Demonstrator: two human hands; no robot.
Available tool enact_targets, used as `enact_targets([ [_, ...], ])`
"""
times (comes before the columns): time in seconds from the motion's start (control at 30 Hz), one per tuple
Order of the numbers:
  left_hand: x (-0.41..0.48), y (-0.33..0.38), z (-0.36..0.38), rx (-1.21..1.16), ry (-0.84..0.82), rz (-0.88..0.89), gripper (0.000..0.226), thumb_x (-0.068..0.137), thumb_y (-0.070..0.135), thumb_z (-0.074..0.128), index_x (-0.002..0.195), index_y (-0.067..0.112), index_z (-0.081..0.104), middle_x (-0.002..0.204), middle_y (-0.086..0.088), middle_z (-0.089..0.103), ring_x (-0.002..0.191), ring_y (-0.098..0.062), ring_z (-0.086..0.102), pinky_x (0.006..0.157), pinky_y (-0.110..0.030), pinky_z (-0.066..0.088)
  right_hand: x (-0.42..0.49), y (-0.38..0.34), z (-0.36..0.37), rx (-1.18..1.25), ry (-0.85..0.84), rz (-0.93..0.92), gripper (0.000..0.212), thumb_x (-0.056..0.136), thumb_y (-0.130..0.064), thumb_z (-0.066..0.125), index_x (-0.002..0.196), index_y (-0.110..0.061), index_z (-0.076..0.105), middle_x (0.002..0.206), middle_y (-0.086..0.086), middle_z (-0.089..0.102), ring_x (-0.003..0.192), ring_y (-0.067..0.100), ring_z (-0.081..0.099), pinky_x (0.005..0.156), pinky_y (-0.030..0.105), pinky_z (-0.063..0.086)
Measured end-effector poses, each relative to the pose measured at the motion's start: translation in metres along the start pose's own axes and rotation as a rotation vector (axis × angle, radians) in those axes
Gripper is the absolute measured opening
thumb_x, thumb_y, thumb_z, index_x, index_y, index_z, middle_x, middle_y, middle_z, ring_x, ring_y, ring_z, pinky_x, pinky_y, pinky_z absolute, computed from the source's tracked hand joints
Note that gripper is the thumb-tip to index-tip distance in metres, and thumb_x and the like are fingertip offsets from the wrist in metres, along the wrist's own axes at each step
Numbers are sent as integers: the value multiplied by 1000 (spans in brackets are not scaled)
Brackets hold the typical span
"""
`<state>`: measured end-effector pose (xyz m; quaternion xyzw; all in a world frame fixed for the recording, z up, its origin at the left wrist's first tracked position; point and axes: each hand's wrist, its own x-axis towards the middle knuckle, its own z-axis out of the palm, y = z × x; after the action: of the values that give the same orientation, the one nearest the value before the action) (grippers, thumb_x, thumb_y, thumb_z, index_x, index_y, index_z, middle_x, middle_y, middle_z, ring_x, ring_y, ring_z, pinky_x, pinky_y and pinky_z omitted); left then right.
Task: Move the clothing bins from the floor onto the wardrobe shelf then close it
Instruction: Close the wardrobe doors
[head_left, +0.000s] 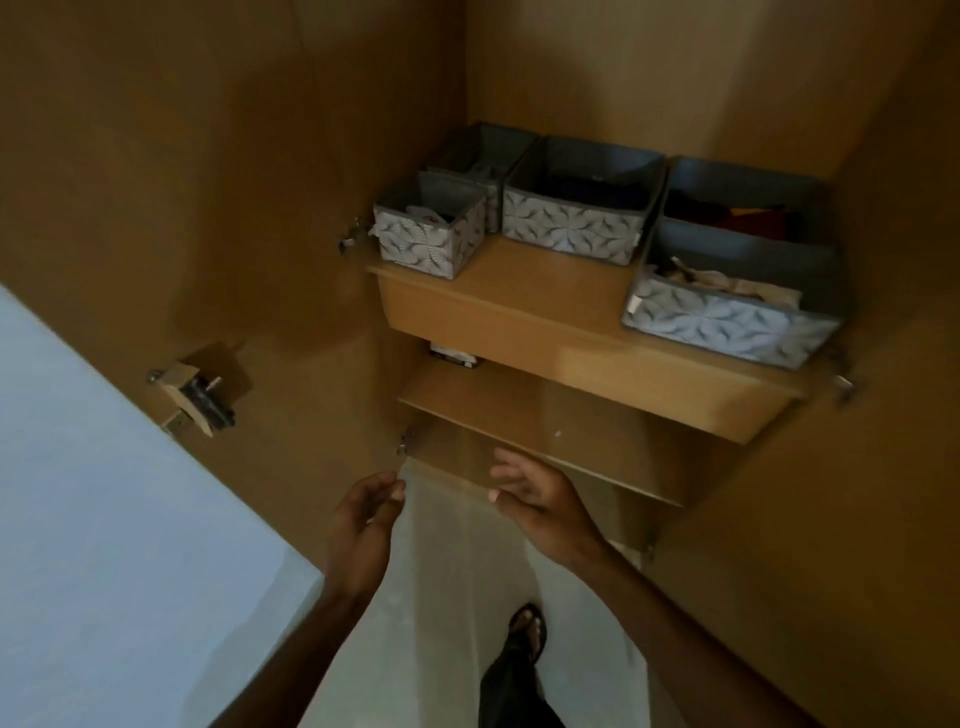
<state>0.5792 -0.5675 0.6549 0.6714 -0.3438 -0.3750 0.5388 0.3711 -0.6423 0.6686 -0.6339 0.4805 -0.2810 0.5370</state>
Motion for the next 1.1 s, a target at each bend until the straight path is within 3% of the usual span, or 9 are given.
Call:
enact_targets([
  [0.2,-52,5,42,-79,-143,22,20,92,15,64,112,16,67,109,1,71,105,-16,65,93,-32,49,-99,10,-49,-65,179,12,40,83,-31,67,123,-27,61,110,-9,69,101,6,63,85,20,49],
  [0.33,-100,6,98,-109,-251,35,20,91,9,64,111,14,67,109,-8,71,104,-22,66,87,-30,50,-169,26,-92,-50,282,54,32,86,-27,67,117,-19,66,108,-9,70,105,9,64,93,31,52],
  [0.53,-185,25,193,-110,-405,90,17,91,10,64,107,16,68,107,-3,72,103,-18,66,85,-27,49,-273,43,-165,-27,384,64,24,89,-20,66,113,-23,66,103,-12,72,98,-6,63,83,11,47],
  [0.63,-233,36,242,-121,-471,136,17,90,9,65,100,21,70,104,0,73,103,-16,66,92,-33,50,-331,57,-203,-45,427,54,20,88,-21,67,107,-28,67,102,-12,72,97,-4,65,86,13,47],
  [0.73,-272,52,280,-121,-514,190,17,91,12,64,101,25,68,104,3,72,103,-16,67,85,-25,52,-373,65,-235,-109,490,14,17,88,-21,68,105,-24,71,99,-11,73,92,-2,66,78,10,48],
  [0.8,-297,67,300,-148,-536,212,18,93,12,62,103,26,67,104,5,71,102,-14,67,79,-20,52,-393,68,-257,-135,535,-28,13,89,-17,66,100,-19,74,95,-9,74,88,-1,67,76,12,49],
  [0.9,-327,87,320,-139,-565,270,21,94,18,60,113,23,64,115,4,67,109,-13,63,89,-29,53,-400,66,-286,-138,620,-85,16,91,-15,62,104,-17,72,98,-7,72,90,1,65,79,19,50],
  [1.0,-347,102,328,-134,-571,369,29,89,31,59,116,24,64,116,5,68,107,-13,64,89,-37,54,-385,49,-299,-101,648,-161,31,93,-11,59,123,-16,63,117,-3,69,107,6,64,93,30,51],
  [1.1,-356,111,326,-114,-589,439,28,88,33,58,114,26,66,113,5,69,105,-13,64,88,-39,55,-371,36,-297,-115,623,-241,28,93,-6,57,117,-16,67,113,-3,71,107,8,65,96,32,51],
])
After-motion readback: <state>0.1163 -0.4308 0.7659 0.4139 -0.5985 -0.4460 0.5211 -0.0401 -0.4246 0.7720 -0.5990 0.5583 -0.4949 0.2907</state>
